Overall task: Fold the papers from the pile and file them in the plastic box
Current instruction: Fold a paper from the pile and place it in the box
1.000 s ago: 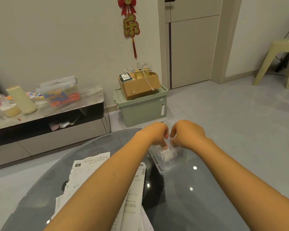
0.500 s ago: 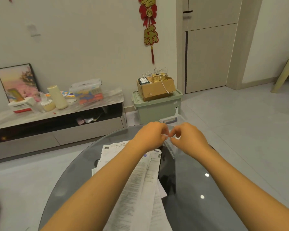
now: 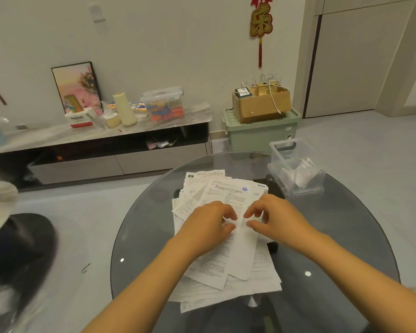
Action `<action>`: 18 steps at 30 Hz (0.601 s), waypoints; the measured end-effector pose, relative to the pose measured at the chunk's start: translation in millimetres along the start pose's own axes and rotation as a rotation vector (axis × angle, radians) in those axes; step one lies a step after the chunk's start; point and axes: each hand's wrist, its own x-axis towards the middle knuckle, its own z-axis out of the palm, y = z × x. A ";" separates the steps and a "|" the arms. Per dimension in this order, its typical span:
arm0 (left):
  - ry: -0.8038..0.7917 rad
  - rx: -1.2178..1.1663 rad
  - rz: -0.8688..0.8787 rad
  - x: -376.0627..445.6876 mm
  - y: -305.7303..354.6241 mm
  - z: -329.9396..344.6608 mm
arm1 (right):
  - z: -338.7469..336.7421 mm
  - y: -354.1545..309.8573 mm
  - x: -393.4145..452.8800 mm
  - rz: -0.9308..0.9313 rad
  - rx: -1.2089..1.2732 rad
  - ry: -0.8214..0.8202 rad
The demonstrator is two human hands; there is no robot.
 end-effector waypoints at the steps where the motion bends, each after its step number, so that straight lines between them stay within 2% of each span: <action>1: 0.002 0.007 -0.001 -3.5 -3.8 2.6 | 4.6 -0.2 -1.3 -0.005 0.004 -0.019; 7: -0.005 0.116 0.012 -10.5 -19.2 11.3 | 17.8 4.8 -5.5 -0.025 -0.026 -0.093; 15: -0.338 0.034 0.041 -13.2 -31.4 24.1 | 26.1 9.6 -5.7 -0.110 0.021 -0.126; 18: -0.411 0.027 0.052 -13.8 -32.7 25.2 | 25.1 9.0 -8.3 -0.147 0.019 -0.175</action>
